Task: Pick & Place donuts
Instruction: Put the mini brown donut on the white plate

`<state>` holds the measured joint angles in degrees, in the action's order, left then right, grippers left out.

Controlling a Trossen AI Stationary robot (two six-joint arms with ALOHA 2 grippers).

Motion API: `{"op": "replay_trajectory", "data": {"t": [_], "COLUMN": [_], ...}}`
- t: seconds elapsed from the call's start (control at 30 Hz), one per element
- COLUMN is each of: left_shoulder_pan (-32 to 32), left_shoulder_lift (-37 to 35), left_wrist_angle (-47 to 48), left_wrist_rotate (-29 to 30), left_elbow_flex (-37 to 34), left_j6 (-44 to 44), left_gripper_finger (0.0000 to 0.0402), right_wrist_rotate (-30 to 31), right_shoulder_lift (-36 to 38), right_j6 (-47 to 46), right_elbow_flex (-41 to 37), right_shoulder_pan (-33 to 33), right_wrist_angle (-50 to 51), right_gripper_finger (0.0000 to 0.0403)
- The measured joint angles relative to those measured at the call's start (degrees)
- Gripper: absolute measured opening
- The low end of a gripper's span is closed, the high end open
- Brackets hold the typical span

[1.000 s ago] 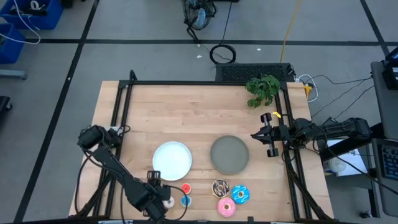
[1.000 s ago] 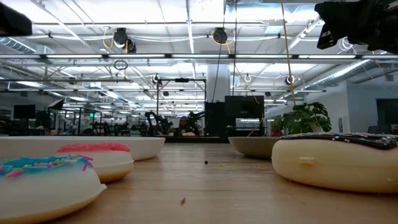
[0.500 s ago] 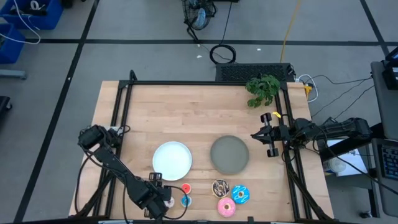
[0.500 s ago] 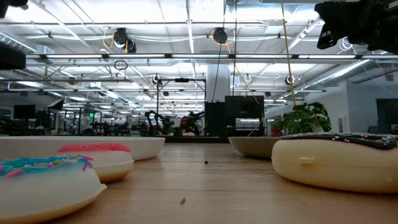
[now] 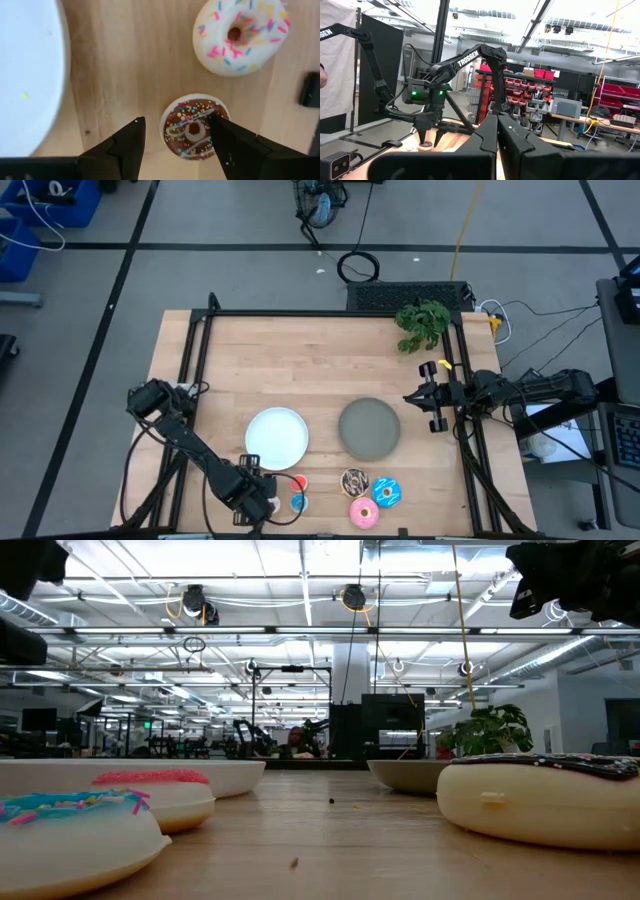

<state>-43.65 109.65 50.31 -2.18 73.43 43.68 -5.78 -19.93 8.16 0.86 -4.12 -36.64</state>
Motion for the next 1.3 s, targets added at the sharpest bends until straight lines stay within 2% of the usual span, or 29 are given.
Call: {"op": "replay_trajectory", "data": {"t": [0.3,1.0,1.3], "left_shoulder_pan": [0.3,-0.4,-0.3], "left_shoulder_lift": [-0.1,-0.1,-0.1], "left_wrist_angle": [4.5,4.0,2.8], "left_wrist_rotate": [0.2,2.0,0.5], "left_elbow_flex": [2.3,1.6,0.2], "left_j6": [-0.9,-0.1,1.0], "left_gripper_finger": [0.0223,0.0223,0.0223], "right_wrist_rotate": [0.0,0.0,0.0], "right_shoulder_lift": [0.0,0.0,0.0], "right_j6": [0.0,0.0,0.0], "right_elbow_flex": [0.0,0.0,0.0], "right_shoulder_pan": [0.0,0.0,0.0], "right_wrist_angle": [0.0,0.0,0.0], "right_gripper_finger": [0.0,0.0,0.0]}}
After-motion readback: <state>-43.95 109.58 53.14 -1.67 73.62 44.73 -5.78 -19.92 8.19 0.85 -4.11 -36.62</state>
